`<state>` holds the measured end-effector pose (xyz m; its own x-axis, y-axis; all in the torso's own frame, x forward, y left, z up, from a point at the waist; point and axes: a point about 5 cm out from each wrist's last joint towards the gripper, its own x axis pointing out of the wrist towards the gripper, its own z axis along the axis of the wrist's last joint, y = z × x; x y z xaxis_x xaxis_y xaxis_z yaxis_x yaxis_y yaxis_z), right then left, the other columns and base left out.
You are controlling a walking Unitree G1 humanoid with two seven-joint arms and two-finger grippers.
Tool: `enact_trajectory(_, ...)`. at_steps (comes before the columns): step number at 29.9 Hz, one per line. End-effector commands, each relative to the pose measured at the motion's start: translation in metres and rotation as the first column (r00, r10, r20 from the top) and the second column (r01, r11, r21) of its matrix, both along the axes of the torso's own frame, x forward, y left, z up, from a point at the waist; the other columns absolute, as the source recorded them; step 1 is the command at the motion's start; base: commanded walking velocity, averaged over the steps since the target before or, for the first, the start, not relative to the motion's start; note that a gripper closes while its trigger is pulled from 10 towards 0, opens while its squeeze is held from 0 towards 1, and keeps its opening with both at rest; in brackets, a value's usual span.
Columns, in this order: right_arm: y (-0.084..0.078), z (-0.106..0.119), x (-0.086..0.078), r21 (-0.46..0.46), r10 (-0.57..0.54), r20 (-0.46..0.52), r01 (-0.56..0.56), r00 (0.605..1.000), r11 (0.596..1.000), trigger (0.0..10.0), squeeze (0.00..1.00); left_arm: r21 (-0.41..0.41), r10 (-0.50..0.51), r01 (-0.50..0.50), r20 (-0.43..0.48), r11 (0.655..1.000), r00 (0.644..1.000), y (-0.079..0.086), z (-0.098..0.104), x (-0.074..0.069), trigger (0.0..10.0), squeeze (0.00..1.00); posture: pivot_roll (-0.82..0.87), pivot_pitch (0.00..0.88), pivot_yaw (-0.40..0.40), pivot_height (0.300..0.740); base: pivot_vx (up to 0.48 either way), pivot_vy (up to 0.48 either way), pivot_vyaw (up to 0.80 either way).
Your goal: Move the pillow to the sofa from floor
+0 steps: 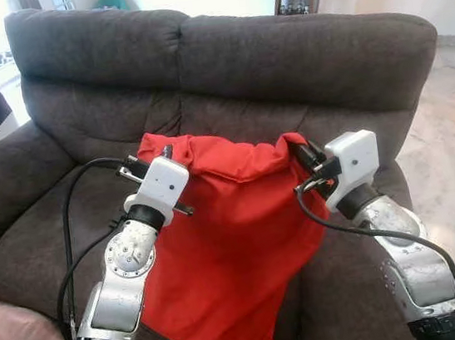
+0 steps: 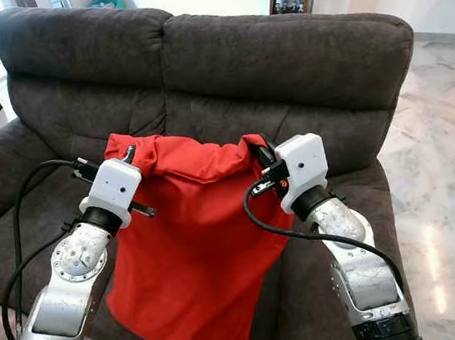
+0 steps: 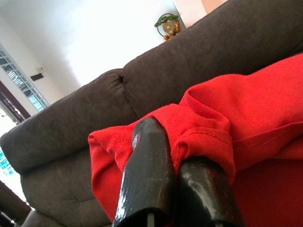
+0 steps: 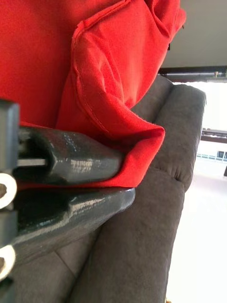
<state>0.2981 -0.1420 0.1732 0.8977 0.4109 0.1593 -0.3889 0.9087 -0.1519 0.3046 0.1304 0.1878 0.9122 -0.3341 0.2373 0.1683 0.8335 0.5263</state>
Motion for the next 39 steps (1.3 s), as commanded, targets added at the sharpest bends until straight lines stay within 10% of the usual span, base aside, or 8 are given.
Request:
enact_trajectory(1,0.004,0.007,0.001,0.002,0.025,0.020,-0.025,0.999,1.000,10.0,0.00,0.011,-0.017,0.017,0.005,1.000,1.000,-0.004,0.003,0.000,10.0,0.21,0.09,0.000,-0.040,0.740,0.000,0.000,0.00)
enact_trajectory(5,0.003,0.007,0.001,-0.002,0.029,0.020,-0.029,0.999,1.000,10.0,0.00,0.008,-0.014,0.014,0.009,1.000,1.000,-0.004,0.004,0.000,10.0,0.71,0.09,0.000,-0.041,0.740,0.000,0.000,0.00)
enact_trajectory(7,0.002,0.007,0.001,-0.005,0.025,0.020,-0.025,0.999,1.000,10.0,1.00,0.006,-0.013,0.012,0.014,1.000,1.000,-0.005,0.005,0.000,10.0,0.93,0.09,0.000,-0.042,0.740,0.000,0.000,0.00)
enact_trajectory(25,-0.006,0.014,0.006,-0.005,-0.058,0.076,0.059,0.995,0.998,10.0,1.00,0.004,-0.030,0.030,0.023,1.000,0.999,-0.009,0.007,0.000,10.0,1.00,0.09,0.000,-0.042,0.740,0.000,0.000,0.00)
enact_trajectory(27,-0.016,0.013,0.009,-0.006,-0.139,0.079,0.139,0.987,0.990,10.0,0.00,0.002,-0.029,0.029,0.020,1.000,0.999,-0.010,0.005,0.000,10.0,1.00,0.08,0.000,-0.042,0.740,0.000,0.000,0.00)
enact_trajectory(30,-0.031,0.002,0.014,-0.005,-0.244,0.046,0.244,0.969,0.970,10.0,0.00,0.001,-0.019,0.019,0.005,1.000,1.000,-0.009,-0.001,0.001,10.0,1.00,0.09,0.000,-0.042,0.740,0.000,0.000,0.00)
enact_trajectory(31,-0.036,-0.004,0.014,-0.004,-0.272,0.028,0.272,0.962,0.962,10.0,0.00,-0.002,-0.008,0.008,-0.011,1.000,1.000,-0.008,-0.005,0.001,10.0,0.02,0.09,0.000,-0.042,0.740,0.000,0.000,0.00)
enact_trajectory(39,-0.078,-0.072,0.005,0.003,-0.494,-0.195,0.504,0.848,0.864,10.0,0.00,-0.102,0.156,-0.186,-0.245,0.977,0.957,0.031,-0.068,-0.004,10.0,0.00,0.09,0.000,-0.039,0.740,0.000,0.000,0.00)
